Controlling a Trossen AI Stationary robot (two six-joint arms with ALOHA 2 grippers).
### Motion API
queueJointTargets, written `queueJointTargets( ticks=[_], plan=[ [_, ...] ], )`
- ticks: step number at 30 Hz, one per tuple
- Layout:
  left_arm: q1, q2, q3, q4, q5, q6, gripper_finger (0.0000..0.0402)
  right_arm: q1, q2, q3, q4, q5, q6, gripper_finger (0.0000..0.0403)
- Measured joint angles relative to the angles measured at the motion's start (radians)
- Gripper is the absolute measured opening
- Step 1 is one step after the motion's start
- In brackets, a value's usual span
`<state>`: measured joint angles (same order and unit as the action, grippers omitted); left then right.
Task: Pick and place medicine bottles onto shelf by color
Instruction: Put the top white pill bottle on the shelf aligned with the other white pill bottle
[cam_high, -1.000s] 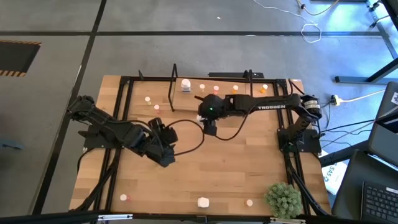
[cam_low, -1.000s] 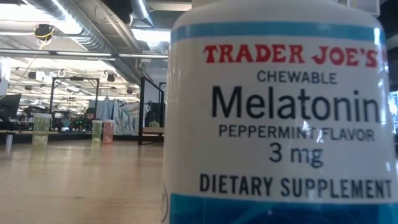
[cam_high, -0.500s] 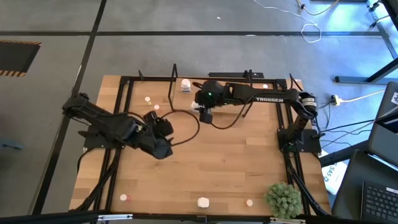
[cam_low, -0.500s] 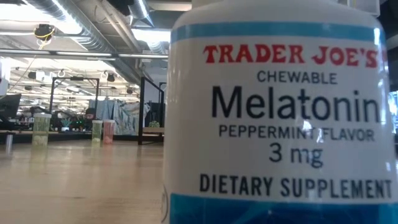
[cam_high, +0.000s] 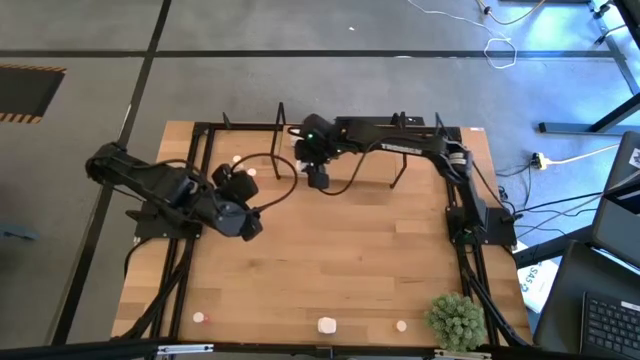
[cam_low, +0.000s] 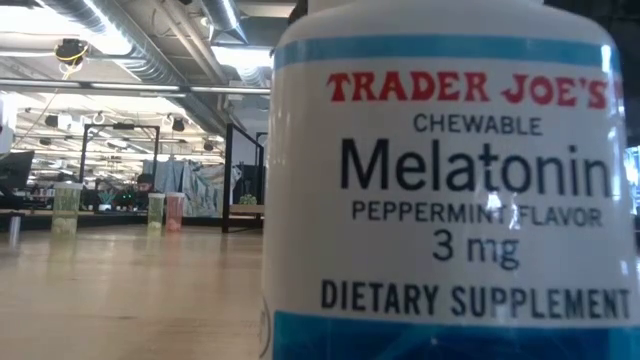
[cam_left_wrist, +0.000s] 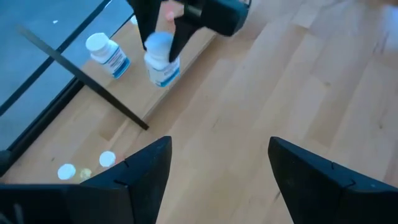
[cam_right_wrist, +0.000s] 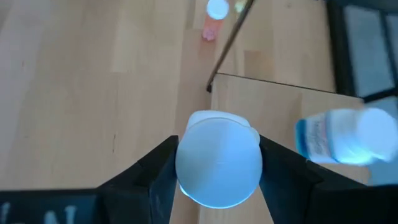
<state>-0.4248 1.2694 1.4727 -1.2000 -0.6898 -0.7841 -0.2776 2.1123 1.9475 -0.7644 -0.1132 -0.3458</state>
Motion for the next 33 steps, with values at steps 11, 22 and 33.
queueJointTargets(
  ticks=[11, 22, 33],
  plan=[
    [0.000, -0.005, 0.000, -0.024, 0.004, 0.000, 0.0263, -0.040, 0.149, 0.145, 0.005, 0.088, 0.022, 0.0194],
    [0.000, -0.005, 0.000, -0.023, 0.004, 0.000, 0.0263, -0.095, 0.150, 0.142, -0.002, 0.045, 0.000, 0.0194],
    [0.000, -0.005, 0.000, -0.019, 0.004, -0.003, 0.0263, -0.096, 0.150, 0.142, -0.002, 0.019, -0.052, 0.0194]
  ],
)
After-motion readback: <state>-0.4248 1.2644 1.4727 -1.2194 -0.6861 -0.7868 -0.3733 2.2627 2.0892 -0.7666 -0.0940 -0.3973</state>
